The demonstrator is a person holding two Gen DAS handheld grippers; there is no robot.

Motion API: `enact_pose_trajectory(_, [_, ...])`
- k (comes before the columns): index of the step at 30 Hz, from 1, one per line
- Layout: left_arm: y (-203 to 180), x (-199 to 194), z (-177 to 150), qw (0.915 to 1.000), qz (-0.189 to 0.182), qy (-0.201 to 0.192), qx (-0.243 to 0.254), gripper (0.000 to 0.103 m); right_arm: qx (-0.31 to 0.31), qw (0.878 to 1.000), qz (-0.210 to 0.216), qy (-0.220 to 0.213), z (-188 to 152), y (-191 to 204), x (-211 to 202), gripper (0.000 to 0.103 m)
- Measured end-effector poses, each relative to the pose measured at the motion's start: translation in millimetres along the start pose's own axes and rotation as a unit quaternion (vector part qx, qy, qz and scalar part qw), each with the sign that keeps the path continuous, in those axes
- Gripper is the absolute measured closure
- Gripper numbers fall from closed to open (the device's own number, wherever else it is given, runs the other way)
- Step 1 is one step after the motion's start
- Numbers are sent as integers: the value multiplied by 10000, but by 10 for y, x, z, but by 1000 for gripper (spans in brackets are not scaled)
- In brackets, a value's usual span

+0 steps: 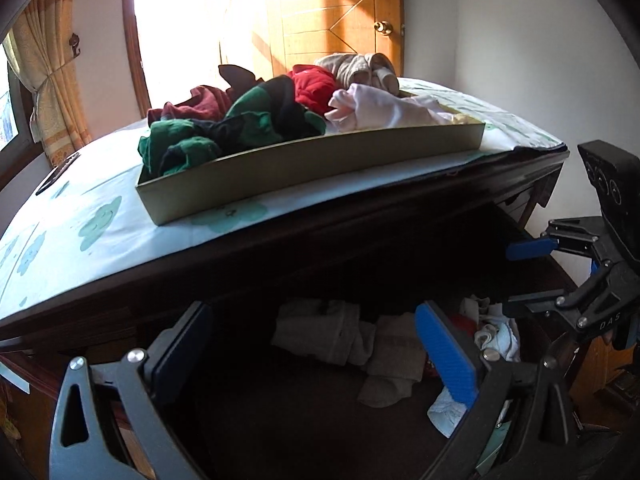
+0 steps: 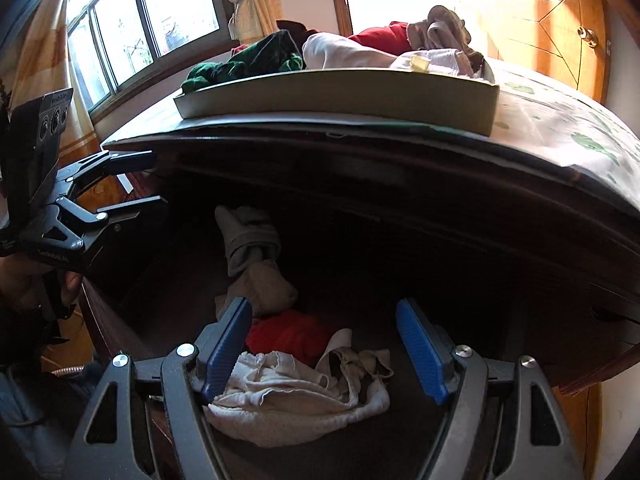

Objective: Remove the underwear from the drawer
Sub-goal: 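Lower both open tools back down toward the clothes drawer, then grasp white underwear with the right tool while the left tool reaches toward grey socks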

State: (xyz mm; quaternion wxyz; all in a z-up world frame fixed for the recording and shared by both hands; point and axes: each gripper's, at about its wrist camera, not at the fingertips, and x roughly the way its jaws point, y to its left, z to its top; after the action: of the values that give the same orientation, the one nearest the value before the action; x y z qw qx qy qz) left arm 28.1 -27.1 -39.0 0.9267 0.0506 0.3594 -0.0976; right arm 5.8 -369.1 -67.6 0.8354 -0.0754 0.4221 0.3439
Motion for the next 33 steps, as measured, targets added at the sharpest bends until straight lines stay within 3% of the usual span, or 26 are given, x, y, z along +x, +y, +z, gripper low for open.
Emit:
enact_pose_trajectory(7, [12,34,-65,9999,-36,101,-15,0,-396,9956,90,839,-101,63,128,27])
enact_pose_trajectory(15, [0,82,-83,9997,-68,218,44,1,-1096,9854,-29,1303,-79,55,134,27])
enact_pose_trajectory(23, [-11,127,-83,9996,-89,276,15,1,-1584,9695,308,1845,-84,105,266,29])
enact_pose_trajectory(27, [2,135,-92,9995,-114,292,-26,0,-1485,9674,527,1983,-116,121,374,40])
enact_pose_trajectory(28, [6,137,-94,9995,-118,299,-36,0,-1412,9676,602,2006,-116,116,395,51])
enact_pose_trajectory(33, [9,132,-107,9994,-126,303,-53,0,-1306,9634,1001,2118,-145,182,451,84])
